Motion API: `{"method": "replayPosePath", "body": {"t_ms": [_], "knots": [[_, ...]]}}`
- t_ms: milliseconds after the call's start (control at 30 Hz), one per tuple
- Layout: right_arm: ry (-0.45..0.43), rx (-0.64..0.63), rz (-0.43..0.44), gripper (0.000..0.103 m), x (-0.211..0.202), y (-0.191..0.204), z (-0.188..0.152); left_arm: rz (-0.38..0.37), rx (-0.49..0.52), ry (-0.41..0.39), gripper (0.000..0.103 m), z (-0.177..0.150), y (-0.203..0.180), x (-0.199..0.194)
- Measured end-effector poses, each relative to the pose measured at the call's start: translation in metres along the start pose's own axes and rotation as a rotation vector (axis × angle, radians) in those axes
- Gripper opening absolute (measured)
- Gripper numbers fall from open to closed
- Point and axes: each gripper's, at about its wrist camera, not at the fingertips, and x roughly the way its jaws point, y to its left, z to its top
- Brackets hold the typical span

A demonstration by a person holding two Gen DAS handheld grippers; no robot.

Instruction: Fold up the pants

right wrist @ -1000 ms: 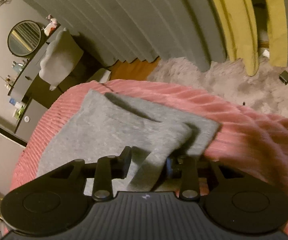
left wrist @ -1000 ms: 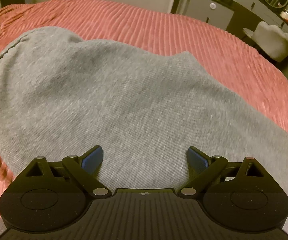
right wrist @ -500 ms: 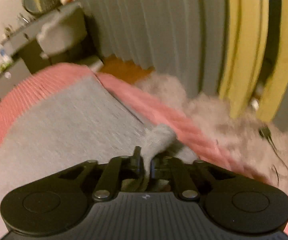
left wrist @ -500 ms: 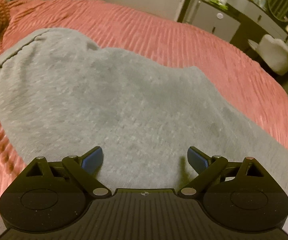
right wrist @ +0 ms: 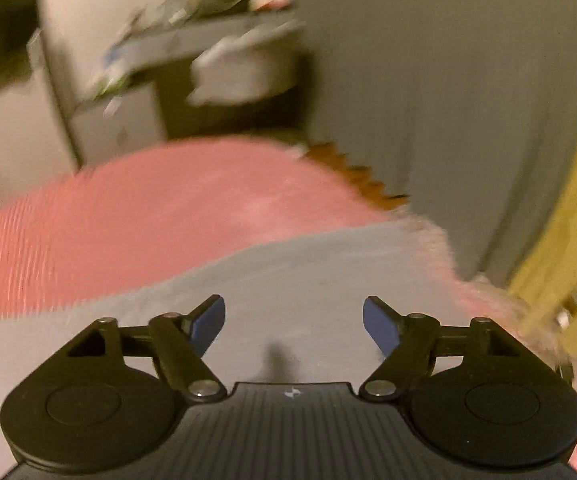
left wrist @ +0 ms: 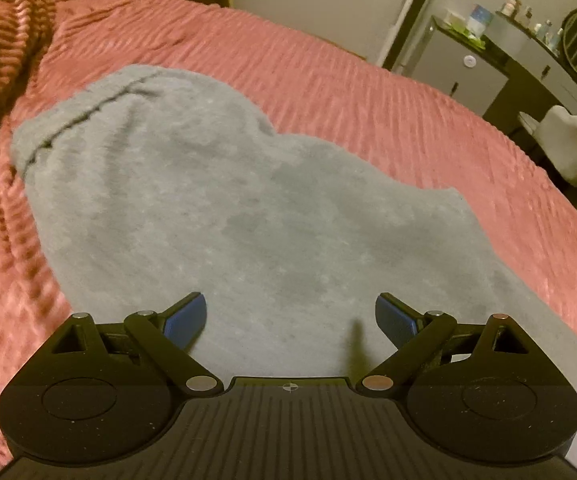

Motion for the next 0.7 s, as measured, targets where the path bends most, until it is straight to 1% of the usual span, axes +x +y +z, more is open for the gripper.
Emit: {"method": "replayPosePath", "body": {"t_ms": [33, 100, 133, 167, 200, 233, 300, 333, 367, 400, 433, 500, 533, 567, 633, 667, 700], "knots": [[0.024, -0.041, -0.004, 0.041, 0.013, 0.013, 0.001, 0.009, 0.003, -0.010, 0.095, 0.003, 0.005, 0.000], [0.096, -0.069, 0.001, 0.032, 0.042, 0.026, 0.004, 0.014, -0.001, -0.029, 0.096, 0.007, 0.014, -0.001], [0.114, -0.082, -0.010, 0.032, 0.055, 0.027, 0.004, 0.015, -0.001, -0.036, 0.095, 0.009, 0.018, -0.001], [0.103, -0.094, -0.025, 0.032, 0.063, 0.025, 0.003, 0.024, -0.003, -0.041, 0.095, 0.011, 0.022, 0.000], [0.075, -0.094, -0.046, 0.032, 0.069, 0.019, 0.007, 0.037, -0.009, -0.048, 0.095, 0.013, 0.026, 0.002], [0.068, -0.066, -0.112, 0.032, 0.076, 0.010, 0.014, 0.043, -0.011, -0.058, 0.095, 0.015, 0.030, 0.002], [0.102, 0.037, -0.278, 0.032, 0.086, -0.012, 0.030, 0.071, -0.016, -0.078, 0.095, 0.018, 0.035, 0.003], [0.115, 0.090, -0.321, 0.032, 0.086, -0.019, 0.037, 0.089, -0.020, -0.089, 0.095, 0.019, 0.037, 0.004], [0.108, 0.132, -0.305, 0.033, 0.080, -0.019, 0.042, 0.099, -0.022, -0.091, 0.095, 0.020, 0.038, 0.005], [0.092, 0.151, -0.249, 0.033, 0.073, -0.015, 0.042, 0.095, -0.017, -0.085, 0.095, 0.022, 0.037, 0.006], [0.085, 0.143, -0.166, 0.033, 0.066, -0.004, 0.043, 0.084, -0.002, -0.080, 0.095, 0.022, 0.036, 0.006], [0.081, 0.090, -0.053, 0.033, 0.057, 0.028, 0.040, 0.088, 0.063, -0.068, 0.095, 0.019, 0.028, 0.006], [0.089, 0.058, 0.010, 0.033, 0.054, 0.049, 0.038, 0.091, 0.119, -0.052, 0.096, 0.018, 0.021, 0.009], [0.105, 0.025, 0.091, 0.033, 0.054, 0.074, 0.040, 0.098, 0.188, -0.028, 0.096, 0.015, 0.014, 0.012], [0.140, -0.028, 0.235, 0.033, 0.053, 0.120, 0.036, 0.130, 0.302, -0.008, 0.096, 0.006, 0.004, 0.016], [0.163, -0.054, 0.314, 0.033, 0.053, 0.145, 0.035, 0.155, 0.333, 0.006, 0.096, 0.004, 0.003, 0.019], [0.183, -0.075, 0.381, 0.033, 0.052, 0.167, 0.034, 0.168, 0.331, 0.020, 0.096, 0.004, 0.006, 0.019]]}}
